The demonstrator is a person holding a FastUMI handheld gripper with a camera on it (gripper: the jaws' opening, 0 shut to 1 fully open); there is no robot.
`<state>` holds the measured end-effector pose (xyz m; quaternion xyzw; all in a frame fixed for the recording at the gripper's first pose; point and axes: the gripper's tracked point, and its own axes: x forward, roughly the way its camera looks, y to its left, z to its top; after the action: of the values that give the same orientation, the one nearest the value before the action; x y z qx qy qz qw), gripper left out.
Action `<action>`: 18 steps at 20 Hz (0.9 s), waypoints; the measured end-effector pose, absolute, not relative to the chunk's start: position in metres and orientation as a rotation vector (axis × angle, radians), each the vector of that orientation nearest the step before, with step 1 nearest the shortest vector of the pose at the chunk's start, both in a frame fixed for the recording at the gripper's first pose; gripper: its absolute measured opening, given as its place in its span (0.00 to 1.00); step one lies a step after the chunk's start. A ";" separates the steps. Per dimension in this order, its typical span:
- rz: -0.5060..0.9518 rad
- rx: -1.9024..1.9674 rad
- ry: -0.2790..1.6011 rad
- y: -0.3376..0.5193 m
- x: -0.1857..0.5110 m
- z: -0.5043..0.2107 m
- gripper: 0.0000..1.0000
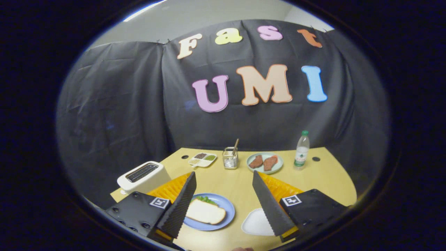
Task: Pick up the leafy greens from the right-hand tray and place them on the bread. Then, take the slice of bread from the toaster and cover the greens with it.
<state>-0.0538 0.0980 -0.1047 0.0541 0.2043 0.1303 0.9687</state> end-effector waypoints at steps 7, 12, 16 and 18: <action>0.074 -0.015 0.210 0.049 -0.069 -0.035 1.00; -0.012 -0.022 0.141 0.025 -0.079 -0.009 1.00; -0.064 -0.001 0.113 0.009 -0.083 -0.001 1.00; -0.080 0.002 0.104 0.005 -0.084 0.000 1.00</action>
<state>-0.0839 0.0047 0.0001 0.0010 0.0522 -0.0398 0.9978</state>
